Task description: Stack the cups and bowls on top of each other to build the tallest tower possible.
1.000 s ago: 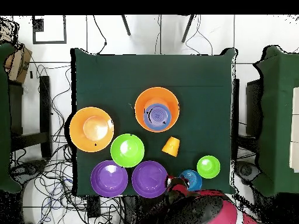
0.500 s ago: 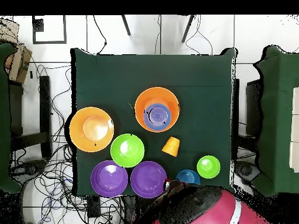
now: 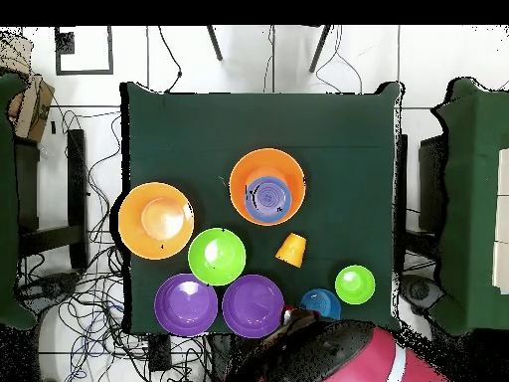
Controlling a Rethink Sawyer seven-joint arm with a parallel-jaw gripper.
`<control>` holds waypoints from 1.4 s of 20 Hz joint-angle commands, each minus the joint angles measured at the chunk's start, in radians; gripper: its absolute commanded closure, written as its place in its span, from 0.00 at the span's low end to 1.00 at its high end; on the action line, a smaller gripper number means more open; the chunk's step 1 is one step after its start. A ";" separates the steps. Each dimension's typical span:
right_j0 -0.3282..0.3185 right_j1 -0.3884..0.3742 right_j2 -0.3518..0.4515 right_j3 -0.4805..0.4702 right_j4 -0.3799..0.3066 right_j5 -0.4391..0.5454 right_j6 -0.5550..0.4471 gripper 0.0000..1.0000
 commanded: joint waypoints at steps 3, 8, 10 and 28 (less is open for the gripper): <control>0.005 -0.015 0.097 -0.084 0.017 0.000 0.086 1.00; -0.016 -0.090 0.122 -0.036 0.006 0.041 0.083 1.00; -0.035 -0.145 0.145 -0.002 0.002 0.078 0.078 1.00; -0.099 -0.386 0.308 0.042 0.177 0.346 0.036 1.00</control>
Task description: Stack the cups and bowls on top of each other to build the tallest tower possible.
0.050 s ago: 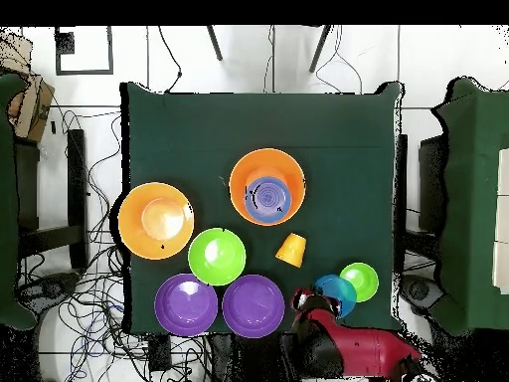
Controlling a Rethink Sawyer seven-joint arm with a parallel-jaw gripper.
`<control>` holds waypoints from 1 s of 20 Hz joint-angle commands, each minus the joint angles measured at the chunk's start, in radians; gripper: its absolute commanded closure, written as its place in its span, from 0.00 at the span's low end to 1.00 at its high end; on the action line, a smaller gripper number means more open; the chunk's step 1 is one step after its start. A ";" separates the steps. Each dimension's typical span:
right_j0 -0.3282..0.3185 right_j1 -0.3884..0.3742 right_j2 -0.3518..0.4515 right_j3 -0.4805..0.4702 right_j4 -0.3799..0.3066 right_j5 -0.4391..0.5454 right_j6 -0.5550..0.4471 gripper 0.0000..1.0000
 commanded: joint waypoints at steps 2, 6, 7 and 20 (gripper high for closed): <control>-0.021 -0.052 0.217 -0.060 0.112 0.231 0.015 1.00; 0.000 -0.036 0.235 -0.114 0.157 0.285 0.008 1.00; 0.002 -0.037 0.247 -0.126 0.169 0.305 0.000 1.00; 0.040 -0.096 0.377 -0.178 0.242 0.503 -0.080 1.00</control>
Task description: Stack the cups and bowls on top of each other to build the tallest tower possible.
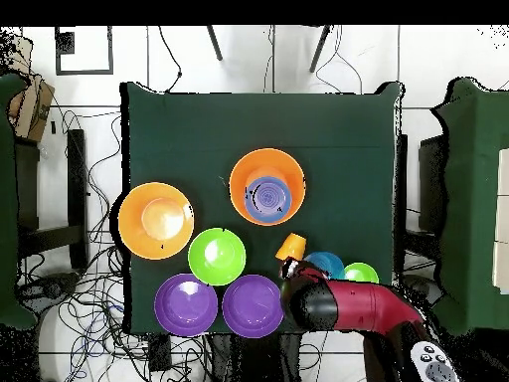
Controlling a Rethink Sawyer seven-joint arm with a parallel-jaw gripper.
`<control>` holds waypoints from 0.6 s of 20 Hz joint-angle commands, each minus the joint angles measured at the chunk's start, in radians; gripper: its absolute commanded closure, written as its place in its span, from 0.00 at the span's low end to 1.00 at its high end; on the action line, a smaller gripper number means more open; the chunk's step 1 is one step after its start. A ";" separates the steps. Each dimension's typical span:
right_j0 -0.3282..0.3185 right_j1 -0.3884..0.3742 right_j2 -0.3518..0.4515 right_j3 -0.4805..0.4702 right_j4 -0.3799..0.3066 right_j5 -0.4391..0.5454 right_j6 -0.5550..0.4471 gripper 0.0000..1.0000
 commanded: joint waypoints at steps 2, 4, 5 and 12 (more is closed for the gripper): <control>0.057 -0.052 0.212 -0.096 0.090 0.212 -0.080 1.00; 0.047 -0.072 0.234 -0.076 0.099 0.231 -0.095 1.00; 0.045 -0.089 0.246 -0.064 0.115 0.251 -0.098 1.00; 0.050 -0.227 0.259 -0.014 0.174 0.376 -0.114 1.00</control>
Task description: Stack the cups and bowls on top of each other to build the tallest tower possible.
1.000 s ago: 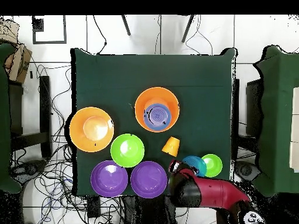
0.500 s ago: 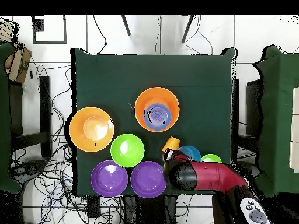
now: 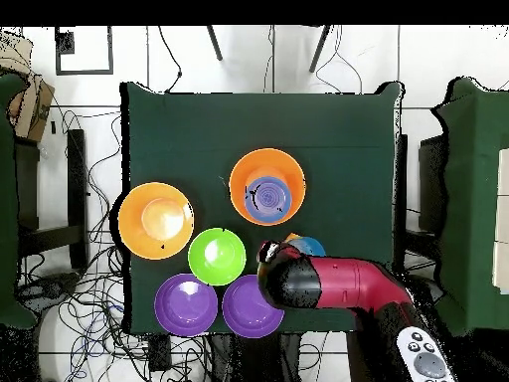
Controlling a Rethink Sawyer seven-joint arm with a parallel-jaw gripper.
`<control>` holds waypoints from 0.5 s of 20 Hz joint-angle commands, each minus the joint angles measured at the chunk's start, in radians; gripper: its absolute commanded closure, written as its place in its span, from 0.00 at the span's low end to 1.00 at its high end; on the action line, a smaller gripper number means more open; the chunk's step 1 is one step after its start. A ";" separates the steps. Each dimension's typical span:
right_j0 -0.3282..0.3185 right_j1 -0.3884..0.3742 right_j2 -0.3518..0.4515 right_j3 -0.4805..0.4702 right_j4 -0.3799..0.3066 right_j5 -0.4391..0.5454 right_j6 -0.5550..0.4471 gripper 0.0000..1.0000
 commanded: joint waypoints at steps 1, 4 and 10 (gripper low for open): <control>0.009 -0.148 0.135 0.012 0.082 0.200 -0.121 1.00; -0.041 -0.202 0.148 0.049 0.104 0.233 -0.167 1.00; -0.143 -0.252 0.171 0.104 0.116 0.240 -0.220 1.00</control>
